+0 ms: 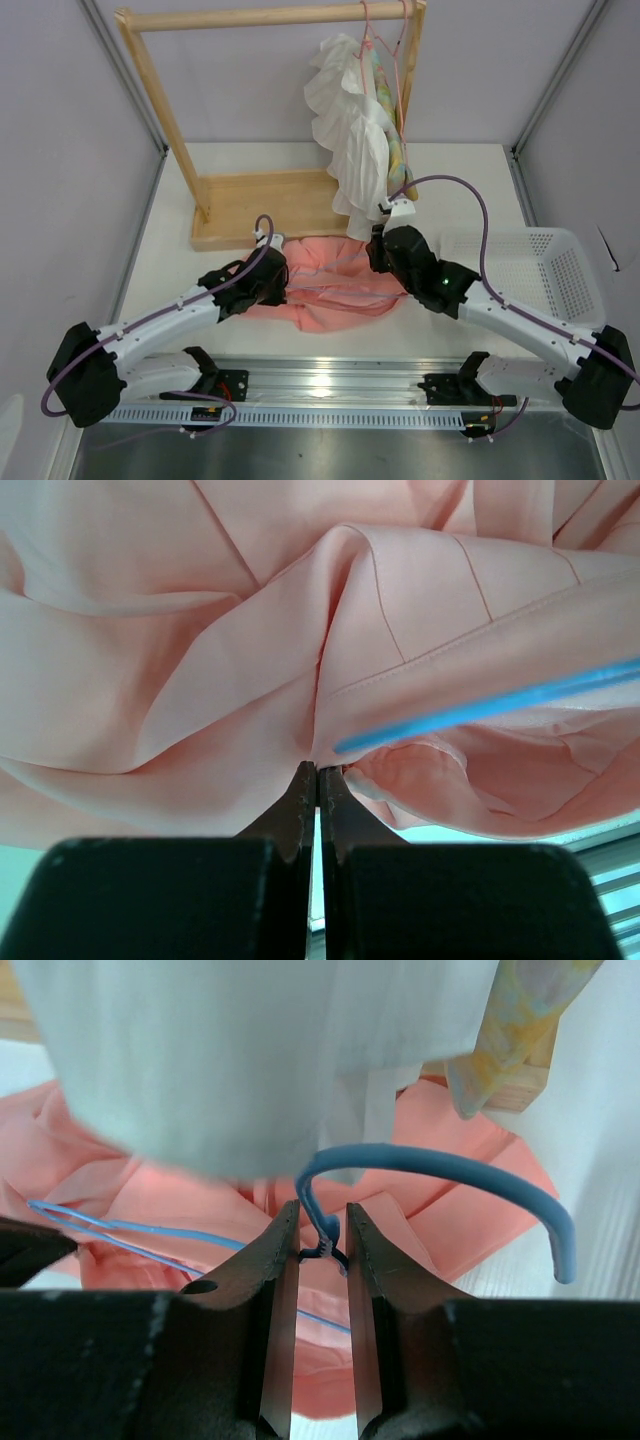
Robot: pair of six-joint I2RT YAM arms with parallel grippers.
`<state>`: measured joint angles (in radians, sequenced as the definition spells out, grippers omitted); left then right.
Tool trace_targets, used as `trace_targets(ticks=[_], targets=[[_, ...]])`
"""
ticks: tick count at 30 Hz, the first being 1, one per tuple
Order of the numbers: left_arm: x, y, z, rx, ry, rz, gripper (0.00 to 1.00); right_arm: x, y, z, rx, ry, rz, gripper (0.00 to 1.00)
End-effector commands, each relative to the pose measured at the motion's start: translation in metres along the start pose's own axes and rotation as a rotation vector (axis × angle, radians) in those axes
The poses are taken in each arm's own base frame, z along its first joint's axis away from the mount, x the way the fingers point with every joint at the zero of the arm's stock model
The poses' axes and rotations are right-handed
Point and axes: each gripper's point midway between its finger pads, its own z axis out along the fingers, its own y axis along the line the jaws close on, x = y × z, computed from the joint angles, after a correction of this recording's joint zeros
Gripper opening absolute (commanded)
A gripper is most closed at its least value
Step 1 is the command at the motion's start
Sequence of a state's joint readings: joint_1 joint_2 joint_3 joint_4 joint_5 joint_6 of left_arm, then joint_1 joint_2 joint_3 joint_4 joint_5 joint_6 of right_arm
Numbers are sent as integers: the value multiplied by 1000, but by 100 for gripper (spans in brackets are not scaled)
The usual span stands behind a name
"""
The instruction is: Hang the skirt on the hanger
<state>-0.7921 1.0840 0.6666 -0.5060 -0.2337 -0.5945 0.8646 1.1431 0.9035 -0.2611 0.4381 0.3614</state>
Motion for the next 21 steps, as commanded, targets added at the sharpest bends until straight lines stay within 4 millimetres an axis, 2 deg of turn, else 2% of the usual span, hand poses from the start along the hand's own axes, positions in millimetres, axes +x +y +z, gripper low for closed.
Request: trace_targets(ticks=[1,5,10,15,16,21], targets=[[-6,4,3,4,8,-33,0,-11,-6,-15,-1,-83,-7,0],[-7,11,13,16,27,-87,0,1,-11,-22,-7,-74,-19,0],[-11,15,14,17,15,-119,0,16,-6,-28,-28,-61,-69,0],[-18,15,4,34,-24,-131,0,34,-10,-27,44,-30,-136,0],[-18,16,2,33,-28,-130,0,37,-6,-27,37,-28,-141,0],[-13,15,-1,51,-24,-136,0,40,0,-30,51,-49,-154,0]])
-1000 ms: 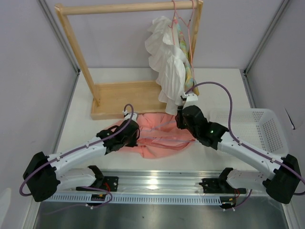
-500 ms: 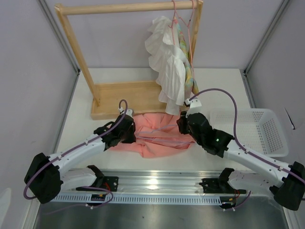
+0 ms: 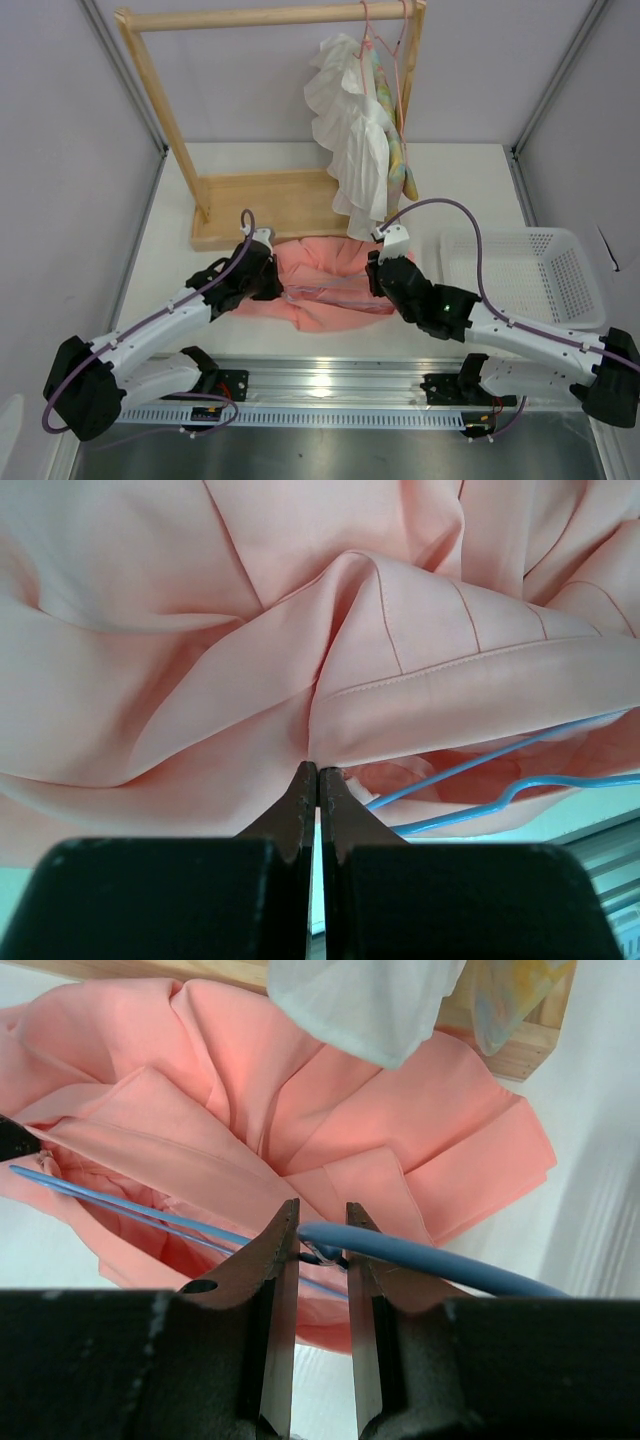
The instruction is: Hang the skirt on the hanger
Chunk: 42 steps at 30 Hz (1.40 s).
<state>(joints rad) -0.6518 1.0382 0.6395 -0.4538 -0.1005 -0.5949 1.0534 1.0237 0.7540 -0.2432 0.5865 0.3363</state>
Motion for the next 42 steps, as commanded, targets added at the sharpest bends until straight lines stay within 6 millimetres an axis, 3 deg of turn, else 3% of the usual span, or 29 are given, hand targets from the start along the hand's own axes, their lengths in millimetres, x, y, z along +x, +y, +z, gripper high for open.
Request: trace_targets(ticks=[1,6,10,16,20,25,29,32,42], targets=[[4,6,0,-5,-2,-23,0,4,-8,-1,85,-19,-56,0],[9,-5,2,60,1,-11,0,21,6,-2,101,-4,-102,0],[9,-12,0,78,7,34,0,23,9,-4,127,-21,-113,0],[-2,-32,-18,137,-36,91,19,17,4,-6,166,-33,-105,0],[-8,-39,-32,139,-43,140,20,11,4,-7,181,-41,-107,0],[1,-52,-39,182,-2,217,17,8,7,-6,172,-51,-99,0],[1,-80,-45,301,21,268,15,9,8,-5,166,-49,-104,0],[4,-83,-34,274,65,320,13,8,8,-5,165,-51,-105,0],[-1,-107,-2,295,97,359,27,10,10,-8,151,-51,-100,0]])
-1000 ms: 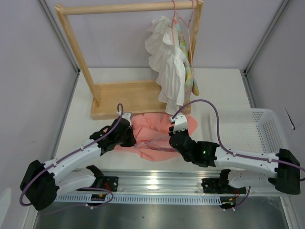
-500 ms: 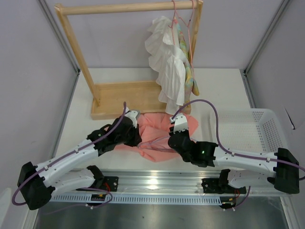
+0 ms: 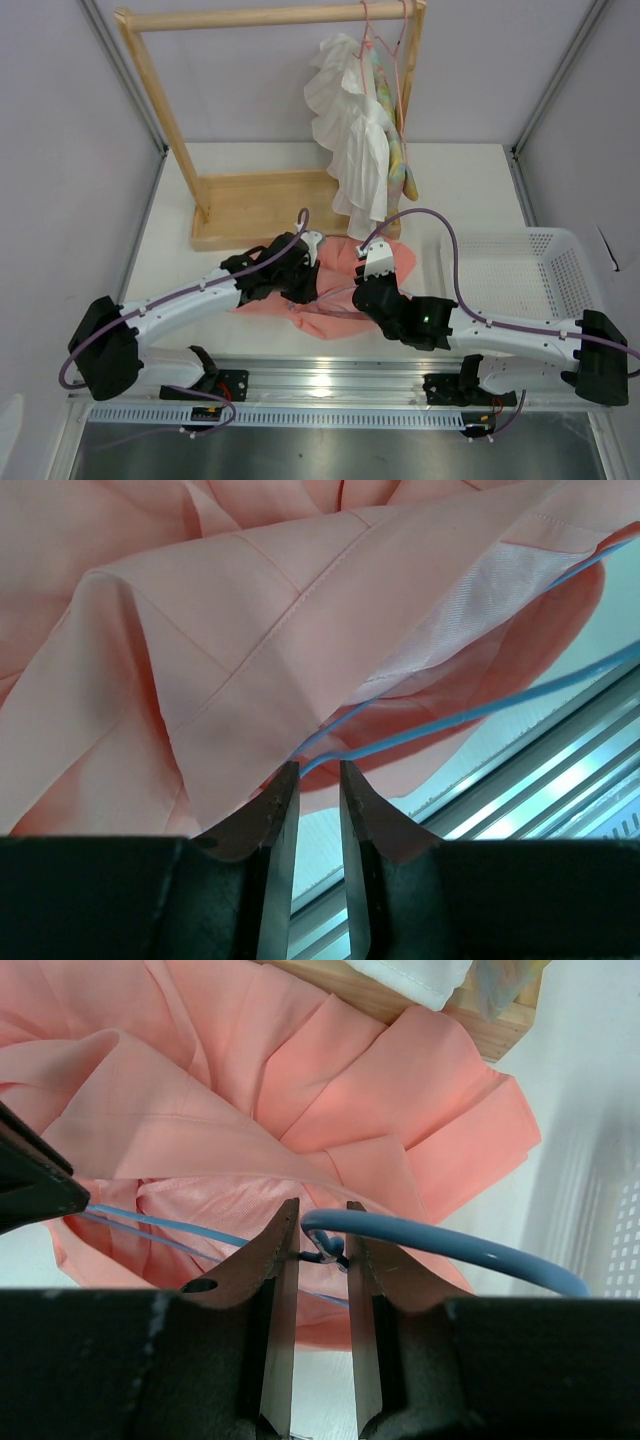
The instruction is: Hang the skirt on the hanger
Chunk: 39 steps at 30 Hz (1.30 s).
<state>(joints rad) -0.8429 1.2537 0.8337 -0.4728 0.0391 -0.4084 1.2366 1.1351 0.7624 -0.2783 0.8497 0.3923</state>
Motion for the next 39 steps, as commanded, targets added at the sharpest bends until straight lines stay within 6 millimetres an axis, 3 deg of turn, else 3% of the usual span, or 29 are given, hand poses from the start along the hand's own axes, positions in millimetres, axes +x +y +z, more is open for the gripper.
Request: trace_targets(ticks=[1,8,15,24,39], targets=[[-28,-21,0,70,-65,41,28,-14,-6,-4,38,-40,11,0],[-22,-23,10,79,-10,39,24,-16,-6,-5,40,-45,14,0],[-14,-23,4,87,4,21,16,-14,-3,-4,35,-38,11,0],[12,-27,17,133,122,51,9,-15,-1,-3,33,-43,13,0],[-18,-70,23,339,109,135,23,-10,1,1,37,-34,10,0]])
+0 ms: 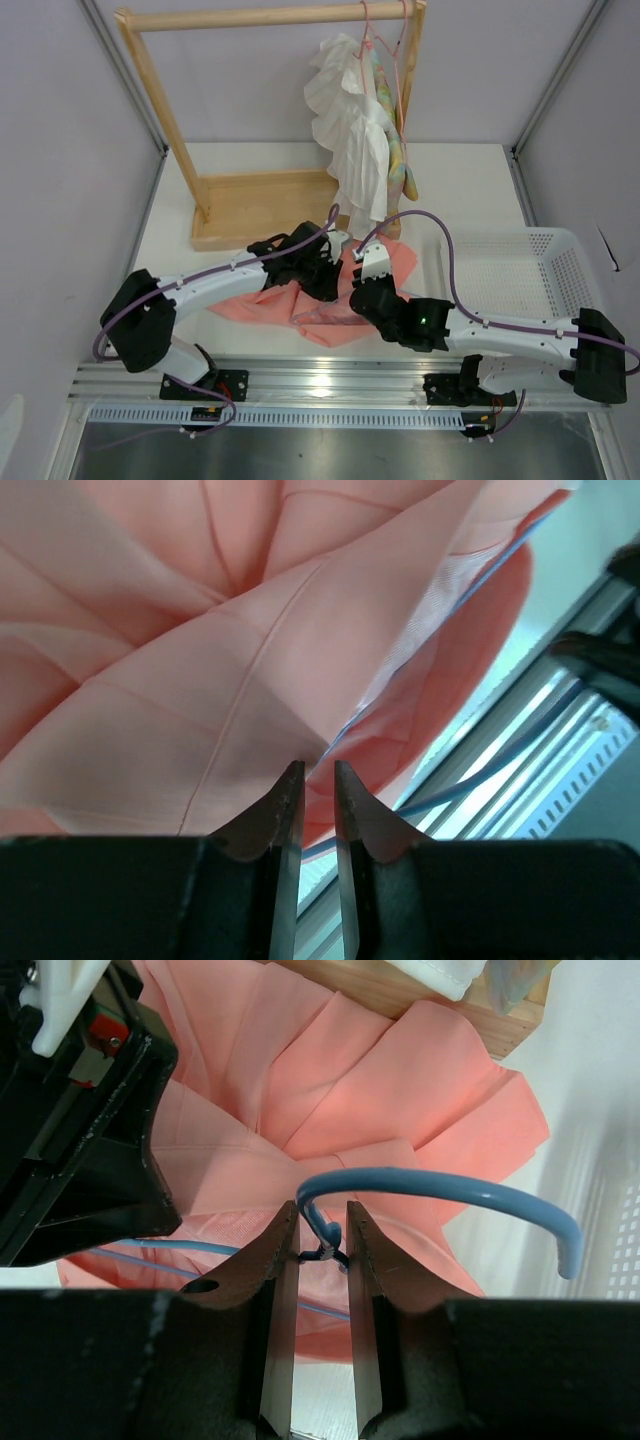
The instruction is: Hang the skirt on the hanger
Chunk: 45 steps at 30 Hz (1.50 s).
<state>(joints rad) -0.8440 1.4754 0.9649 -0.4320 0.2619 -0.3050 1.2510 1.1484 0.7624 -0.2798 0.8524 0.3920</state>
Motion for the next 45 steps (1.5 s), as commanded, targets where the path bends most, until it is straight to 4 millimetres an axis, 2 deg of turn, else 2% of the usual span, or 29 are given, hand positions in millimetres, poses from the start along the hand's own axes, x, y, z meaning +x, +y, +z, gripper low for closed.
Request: trace_targets(ticks=[1,5,11,14,20,21,22,27,30,34,35,36,38,41,43,45], targets=[[-15,-38,-5,184,-6,67,23,-13,-2,1,43,-39,28,0],[-7,-51,1,281,60,92,24,-13,-1,3,42,-37,27,0],[11,-55,4,331,160,137,27,-10,2,6,44,-33,21,0],[17,-48,11,310,194,150,29,-10,4,7,38,-34,26,0],[40,-16,31,162,286,119,30,-10,3,7,47,-36,27,0],[40,-2,35,74,286,107,31,-10,2,7,49,-37,30,0],[44,6,36,28,299,100,31,-12,1,6,48,-41,35,0],[38,31,31,-139,253,66,32,-17,0,4,49,-58,52,0],[38,64,27,-300,272,54,30,-24,4,1,23,-77,62,0],[19,103,14,-482,225,40,27,-32,12,-6,-29,-104,53,0],[19,109,11,-508,233,43,26,-35,13,-7,-33,-111,57,0],[8,116,7,-531,211,34,26,-36,14,-9,-40,-115,63,0],[-1,125,1,-570,193,35,25,-36,16,-12,-41,-120,68,0],[-26,126,-10,-578,124,34,25,-35,16,-12,-2,-124,69,0],[-45,119,-19,-567,66,37,27,-33,17,-10,21,-121,70,0],[-56,106,-22,-509,31,47,30,-31,15,-8,51,-120,74,0]])
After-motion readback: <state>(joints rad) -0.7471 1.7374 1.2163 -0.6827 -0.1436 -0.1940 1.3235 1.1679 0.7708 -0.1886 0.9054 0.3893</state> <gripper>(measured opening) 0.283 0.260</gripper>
